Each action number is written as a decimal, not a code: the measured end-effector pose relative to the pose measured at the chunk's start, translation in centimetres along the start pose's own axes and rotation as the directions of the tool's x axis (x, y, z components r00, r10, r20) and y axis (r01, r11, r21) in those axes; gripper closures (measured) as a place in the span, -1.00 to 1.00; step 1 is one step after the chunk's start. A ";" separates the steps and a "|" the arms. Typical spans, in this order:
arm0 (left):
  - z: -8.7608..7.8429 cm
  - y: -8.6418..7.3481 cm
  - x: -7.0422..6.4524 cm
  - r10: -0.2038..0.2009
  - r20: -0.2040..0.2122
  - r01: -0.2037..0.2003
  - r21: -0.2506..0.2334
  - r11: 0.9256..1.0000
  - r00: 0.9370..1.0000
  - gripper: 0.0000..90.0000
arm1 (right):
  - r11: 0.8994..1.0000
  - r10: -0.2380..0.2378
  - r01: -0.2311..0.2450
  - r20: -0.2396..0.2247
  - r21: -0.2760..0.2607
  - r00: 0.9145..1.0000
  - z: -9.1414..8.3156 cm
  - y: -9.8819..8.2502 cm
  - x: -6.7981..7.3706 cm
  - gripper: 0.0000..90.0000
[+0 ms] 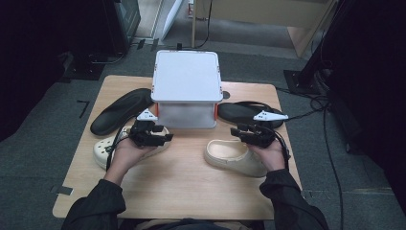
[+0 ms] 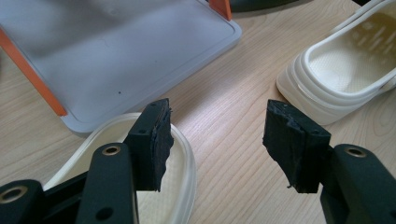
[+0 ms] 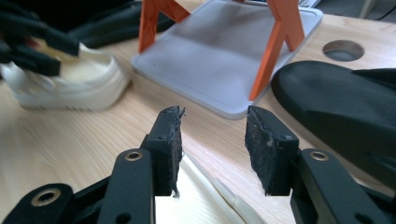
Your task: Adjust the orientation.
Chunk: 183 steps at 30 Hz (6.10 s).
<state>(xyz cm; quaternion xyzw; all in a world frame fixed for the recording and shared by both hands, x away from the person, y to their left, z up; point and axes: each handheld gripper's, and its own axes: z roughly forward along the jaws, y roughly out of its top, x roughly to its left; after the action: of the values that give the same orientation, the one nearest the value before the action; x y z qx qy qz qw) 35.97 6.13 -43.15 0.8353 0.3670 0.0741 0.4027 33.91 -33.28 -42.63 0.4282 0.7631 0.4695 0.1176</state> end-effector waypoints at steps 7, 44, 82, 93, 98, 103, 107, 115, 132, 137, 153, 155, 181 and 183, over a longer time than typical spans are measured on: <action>-0.1 -0.1 -0.1 0.007 -0.007 -0.007 0.002 1.000 1.000 -0.08 | 1.000 -0.012 0.013 -0.036 0.024 0.999 0.4 0.0 0.6 0.28; -7.3 -3.9 1.5 -0.086 -0.098 0.083 -0.032 0.996 0.991 -0.11 | 0.977 -0.174 0.198 -0.244 0.077 0.954 5.8 5.0 7.8 0.21; -9.4 -4.5 3.8 -0.152 -0.118 0.140 -0.105 0.985 0.981 -0.09 | 0.886 -0.331 0.436 -0.444 0.158 0.833 20.6 4.0 16.9 0.20; -9.4 -4.6 4.1 -0.159 -0.116 0.147 -0.108 0.983 0.980 -0.10 | 0.861 -0.326 0.474 -0.516 0.183 0.792 21.6 3.4 16.9 0.51; -9.7 -4.4 4.0 -0.173 -0.073 0.161 -0.144 0.976 0.982 -0.10 | 0.853 -0.310 0.479 -0.539 0.206 0.784 20.6 3.1 16.9 0.76; -9.4 -4.4 3.8 -0.163 -0.087 0.152 -0.122 0.981 0.983 -0.10 | 0.869 -0.275 0.436 -0.506 0.233 0.818 18.6 2.1 16.8 0.83; -9.3 -4.4 3.8 -0.162 -0.089 0.150 -0.122 0.981 0.983 -0.09 | 0.871 -0.271 0.426 -0.484 0.245 0.832 17.4 1.5 16.7 0.84; -8.1 -4.9 4.0 -0.166 -0.083 0.157 -0.101 0.982 0.983 -0.07 | 0.910 -0.211 0.336 -0.426 0.242 0.880 13.7 -0.7 14.9 0.90; -7.9 -7.7 4.4 -0.203 -0.098 0.194 -0.095 0.976 0.974 0.52 | 0.948 -0.231 0.288 -0.334 0.133 0.914 11.9 1.4 13.2 0.69; -7.9 -8.6 4.2 -0.200 -0.107 0.193 -0.075 0.978 0.974 0.57 | 0.954 -0.230 0.269 -0.256 0.130 0.939 13.2 2.1 11.8 0.70; -6.9 -9.8 4.9 -0.199 -0.140 0.199 -0.011 0.980 0.970 0.59 | 0.931 -0.267 0.303 -0.186 0.205 0.946 15.6 1.8 10.7 0.74; -6.8 -9.7 5.2 -0.205 -0.140 0.205 -0.012 0.979 0.969 0.58 | 0.933 -0.250 0.290 -0.198 0.214 0.948 15.5 1.7 10.8 0.78; -3.2 -6.4 7.2 -0.239 -0.093 0.237 -0.029 0.971 0.967 0.89 | 0.944 -0.200 0.262 -0.288 0.199 0.937 11.9 -3.0 15.1 0.73; -2.8 -6.2 7.2 -0.239 -0.076 0.238 -0.029 0.971 0.968 0.90 | 0.948 -0.188 0.249 -0.286 0.196 0.940 11.5 -3.4 15.1 0.72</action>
<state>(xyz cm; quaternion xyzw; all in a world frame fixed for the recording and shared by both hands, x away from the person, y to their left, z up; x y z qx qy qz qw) 36.51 15.20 -47.09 0.7776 0.4794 0.0616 0.4021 29.60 -15.32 -48.10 0.2845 0.8641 0.4150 0.0164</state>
